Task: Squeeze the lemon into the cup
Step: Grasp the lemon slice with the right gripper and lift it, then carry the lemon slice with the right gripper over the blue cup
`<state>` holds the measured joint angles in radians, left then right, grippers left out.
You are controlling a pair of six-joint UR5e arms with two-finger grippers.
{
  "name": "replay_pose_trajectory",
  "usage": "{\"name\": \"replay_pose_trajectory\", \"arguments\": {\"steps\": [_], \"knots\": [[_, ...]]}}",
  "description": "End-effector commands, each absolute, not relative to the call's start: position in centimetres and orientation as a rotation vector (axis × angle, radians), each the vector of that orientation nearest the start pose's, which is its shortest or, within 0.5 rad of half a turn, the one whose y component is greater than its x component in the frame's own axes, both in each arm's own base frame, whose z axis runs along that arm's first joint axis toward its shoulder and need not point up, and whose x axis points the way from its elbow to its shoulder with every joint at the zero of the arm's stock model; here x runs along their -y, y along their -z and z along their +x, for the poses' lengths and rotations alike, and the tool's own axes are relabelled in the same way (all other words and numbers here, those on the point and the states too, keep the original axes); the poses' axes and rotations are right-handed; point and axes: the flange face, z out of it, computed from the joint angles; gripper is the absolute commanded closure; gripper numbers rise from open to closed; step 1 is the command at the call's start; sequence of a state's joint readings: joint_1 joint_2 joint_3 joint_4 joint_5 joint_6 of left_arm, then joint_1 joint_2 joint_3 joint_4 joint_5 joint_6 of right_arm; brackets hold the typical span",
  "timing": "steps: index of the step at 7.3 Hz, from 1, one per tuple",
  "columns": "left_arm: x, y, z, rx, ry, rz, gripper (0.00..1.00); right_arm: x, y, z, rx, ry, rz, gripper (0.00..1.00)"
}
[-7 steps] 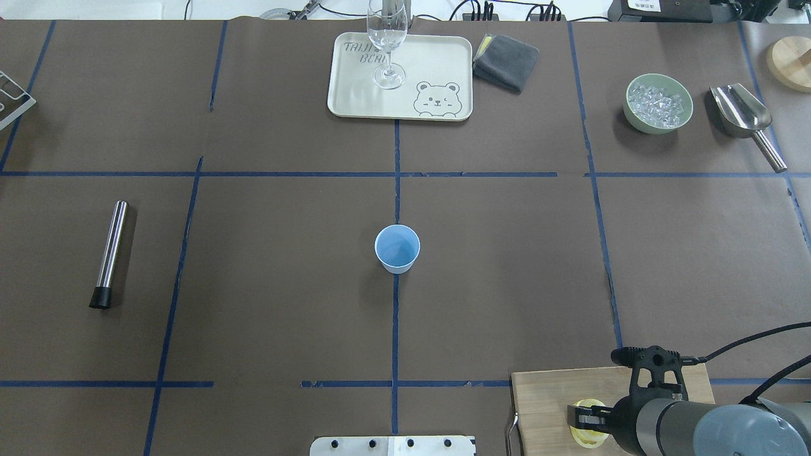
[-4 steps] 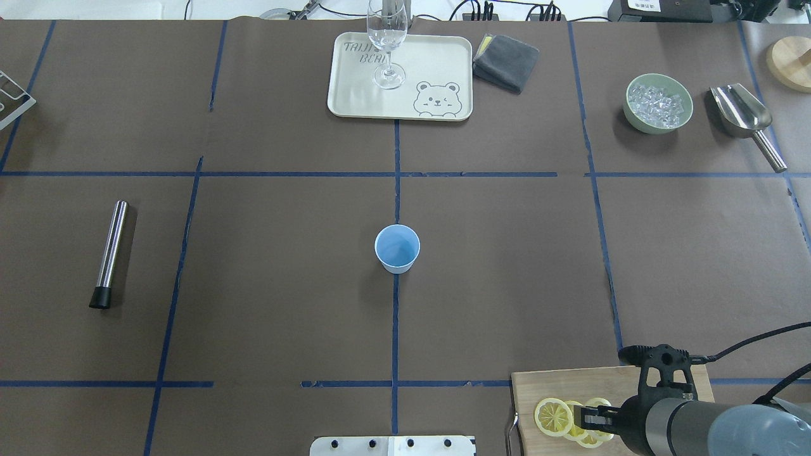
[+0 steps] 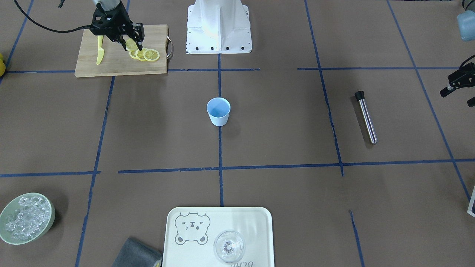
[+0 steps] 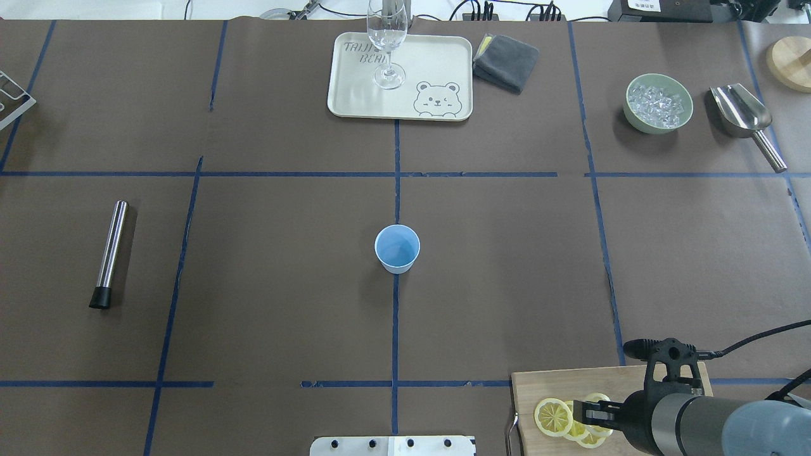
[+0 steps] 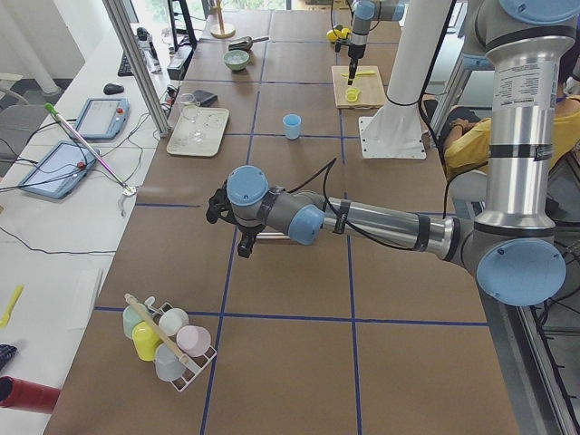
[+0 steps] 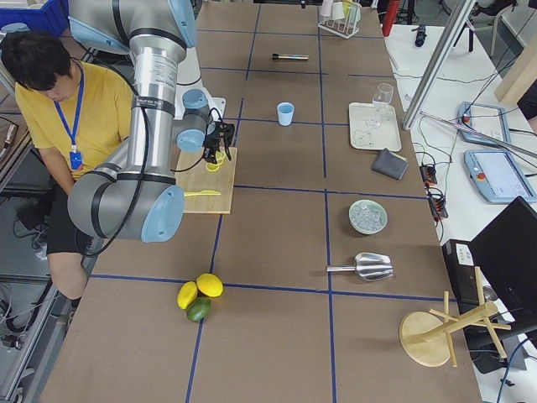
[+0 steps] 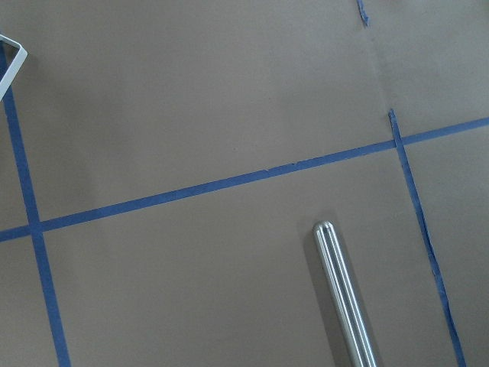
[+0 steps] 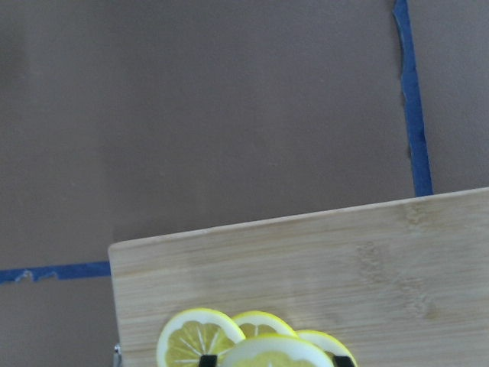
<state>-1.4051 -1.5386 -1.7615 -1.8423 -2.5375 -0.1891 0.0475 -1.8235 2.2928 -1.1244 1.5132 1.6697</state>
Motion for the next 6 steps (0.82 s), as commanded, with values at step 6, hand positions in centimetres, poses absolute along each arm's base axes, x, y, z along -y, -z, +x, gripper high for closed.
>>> {"name": "replay_pose_trajectory", "arguments": {"steps": [6], "knots": [[49.0, -53.2, 3.0, -1.008, -0.188, 0.227, 0.0, 29.3, -19.1, -50.2, 0.966, -0.366, 0.084, 0.43]]}}
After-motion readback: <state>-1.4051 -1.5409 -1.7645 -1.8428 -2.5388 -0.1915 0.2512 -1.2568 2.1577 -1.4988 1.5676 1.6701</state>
